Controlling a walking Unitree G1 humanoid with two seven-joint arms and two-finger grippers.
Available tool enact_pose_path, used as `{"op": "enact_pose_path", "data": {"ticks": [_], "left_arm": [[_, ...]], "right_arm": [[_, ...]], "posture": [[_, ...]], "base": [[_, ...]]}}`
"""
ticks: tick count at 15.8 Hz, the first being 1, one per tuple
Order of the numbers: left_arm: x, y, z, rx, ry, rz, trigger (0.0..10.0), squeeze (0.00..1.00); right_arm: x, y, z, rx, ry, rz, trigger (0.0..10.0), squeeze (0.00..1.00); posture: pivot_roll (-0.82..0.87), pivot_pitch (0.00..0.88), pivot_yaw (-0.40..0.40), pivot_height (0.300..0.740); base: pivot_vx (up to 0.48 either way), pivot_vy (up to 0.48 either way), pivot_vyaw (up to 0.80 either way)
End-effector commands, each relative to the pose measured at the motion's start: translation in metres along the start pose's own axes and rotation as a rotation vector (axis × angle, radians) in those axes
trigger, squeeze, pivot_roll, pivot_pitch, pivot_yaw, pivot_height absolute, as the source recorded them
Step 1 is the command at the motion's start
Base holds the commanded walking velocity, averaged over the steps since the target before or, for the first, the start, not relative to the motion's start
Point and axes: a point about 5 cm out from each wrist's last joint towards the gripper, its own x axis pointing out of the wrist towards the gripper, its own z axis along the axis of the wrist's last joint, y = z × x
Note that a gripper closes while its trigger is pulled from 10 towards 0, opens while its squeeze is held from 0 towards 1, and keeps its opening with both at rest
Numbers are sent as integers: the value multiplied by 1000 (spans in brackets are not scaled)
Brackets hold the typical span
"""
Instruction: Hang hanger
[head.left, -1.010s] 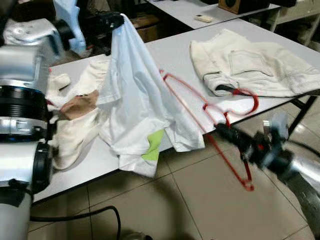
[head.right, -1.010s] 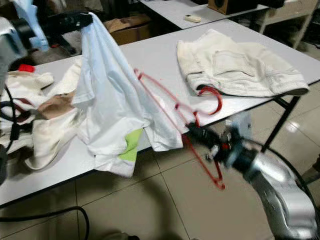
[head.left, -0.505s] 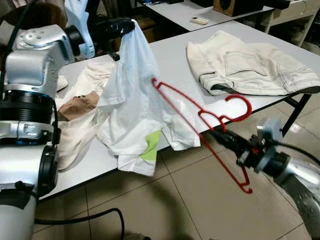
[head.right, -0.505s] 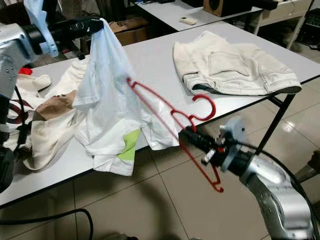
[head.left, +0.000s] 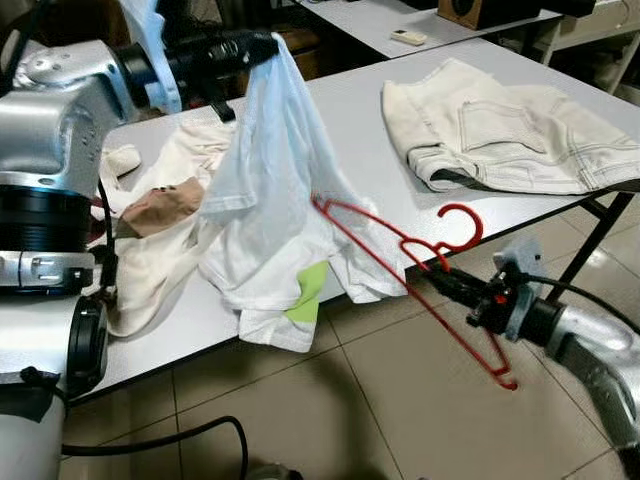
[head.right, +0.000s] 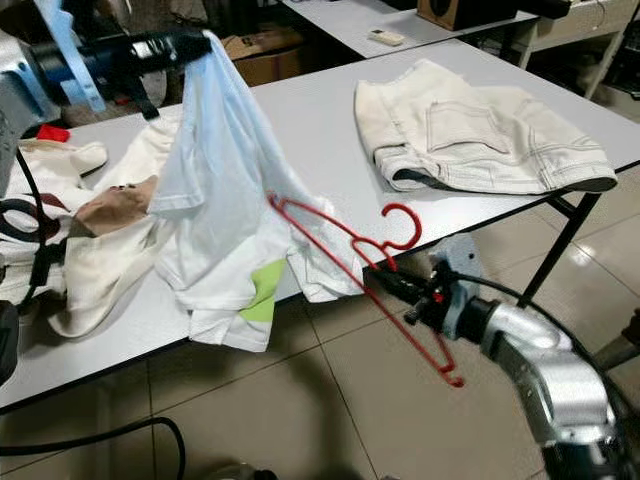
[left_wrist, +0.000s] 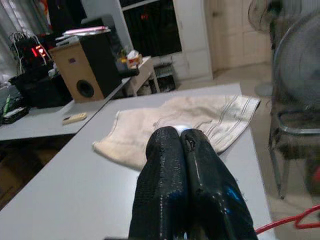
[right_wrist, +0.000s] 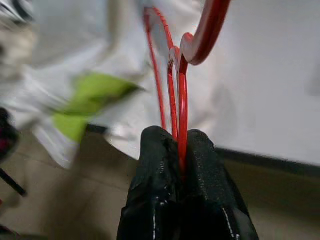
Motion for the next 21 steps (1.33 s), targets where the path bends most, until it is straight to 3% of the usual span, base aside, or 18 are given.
{"op": "enact_pose_path", "data": {"ticks": [1, 3, 4, 6, 8, 13, 15, 21], "left_arm": [[-9, 1, 18, 19, -64, 1, 0, 0], [-15, -1, 18, 31, -53, -37, 0, 0], [-17, -1, 15, 47, -29, -46, 0, 0], [-21, 0, 11, 71, 3, -56, 0, 0], [-22, 2, 9, 101, 25, -45, 0, 0], [-21, 4, 16, 146, -47, -34, 0, 0], [-19, 5, 3, 164, 23, -25, 0, 0], [-16, 10, -7, 176, 61, 20, 0, 0]], "right_arm": [[0, -9, 1, -36, 14, -64, 10000, 0], [-6, -35, 22, -47, -76, -254, 10000, 0], [-11, -41, 37, -61, -155, -275, 10000, 0], [-19, -40, 67, -77, -295, -221, 10000, 0], [-21, -35, 82, -88, -368, -149, 10000, 0], [-21, -31, 81, -85, -379, -118, 10000, 0], [-23, -30, 79, -80, -379, -113, 10000, 0], [-23, -25, 75, -74, -378, -102, 10000, 0]], "posture": [[-107, 0, 91, 740], [-107, 0, 80, 740], [-109, 0, 78, 740], [-112, 0, 76, 740], [-118, 0, 76, 740], [-121, 0, 83, 740], [-121, 0, 84, 740], [-123, 0, 92, 740]], "base": [[0, 0, 0], [0, 0, 0], [0, 0, 0], [0, 0, 0], [0, 0, 0], [0, 0, 0], [0, 0, 0], [0, 0, 0]]}}
